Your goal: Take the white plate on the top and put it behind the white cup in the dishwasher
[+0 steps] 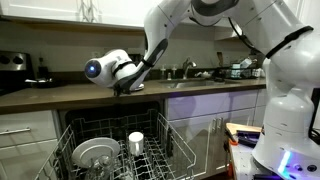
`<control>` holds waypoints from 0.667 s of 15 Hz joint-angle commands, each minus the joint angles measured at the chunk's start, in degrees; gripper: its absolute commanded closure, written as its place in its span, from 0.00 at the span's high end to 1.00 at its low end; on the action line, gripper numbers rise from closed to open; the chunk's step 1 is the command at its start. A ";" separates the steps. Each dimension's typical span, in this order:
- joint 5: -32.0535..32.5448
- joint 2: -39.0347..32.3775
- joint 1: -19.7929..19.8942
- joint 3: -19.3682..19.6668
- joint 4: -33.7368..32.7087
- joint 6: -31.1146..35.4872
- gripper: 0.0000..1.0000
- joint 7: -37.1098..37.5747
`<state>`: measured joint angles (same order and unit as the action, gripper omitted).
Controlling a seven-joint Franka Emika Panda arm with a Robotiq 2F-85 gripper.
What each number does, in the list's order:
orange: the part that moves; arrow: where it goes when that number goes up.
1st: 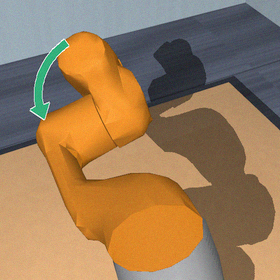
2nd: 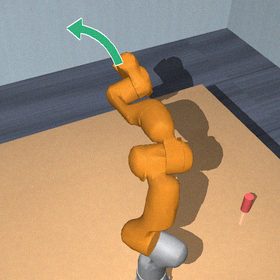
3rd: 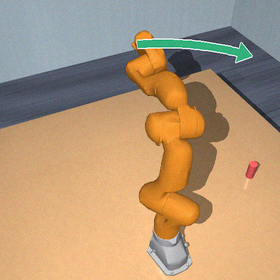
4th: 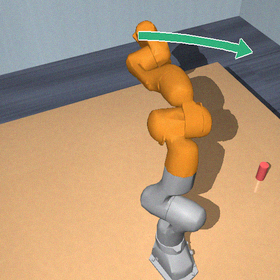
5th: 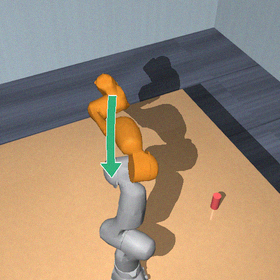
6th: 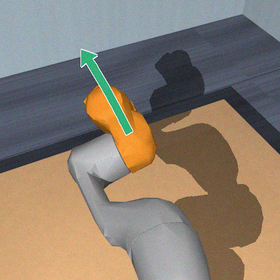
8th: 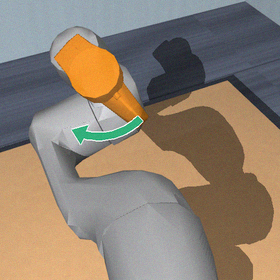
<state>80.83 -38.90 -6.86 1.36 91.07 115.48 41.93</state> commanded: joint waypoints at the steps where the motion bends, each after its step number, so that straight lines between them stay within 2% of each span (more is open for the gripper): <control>1: 1.72 0.71 0.17 -0.11 0.42 0.23 0.06 1.08; 10: 1.53 1.48 -0.98 -0.69 -0.30 -1.47 0.07 -0.40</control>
<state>80.95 -38.60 -7.20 0.95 90.74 115.24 41.93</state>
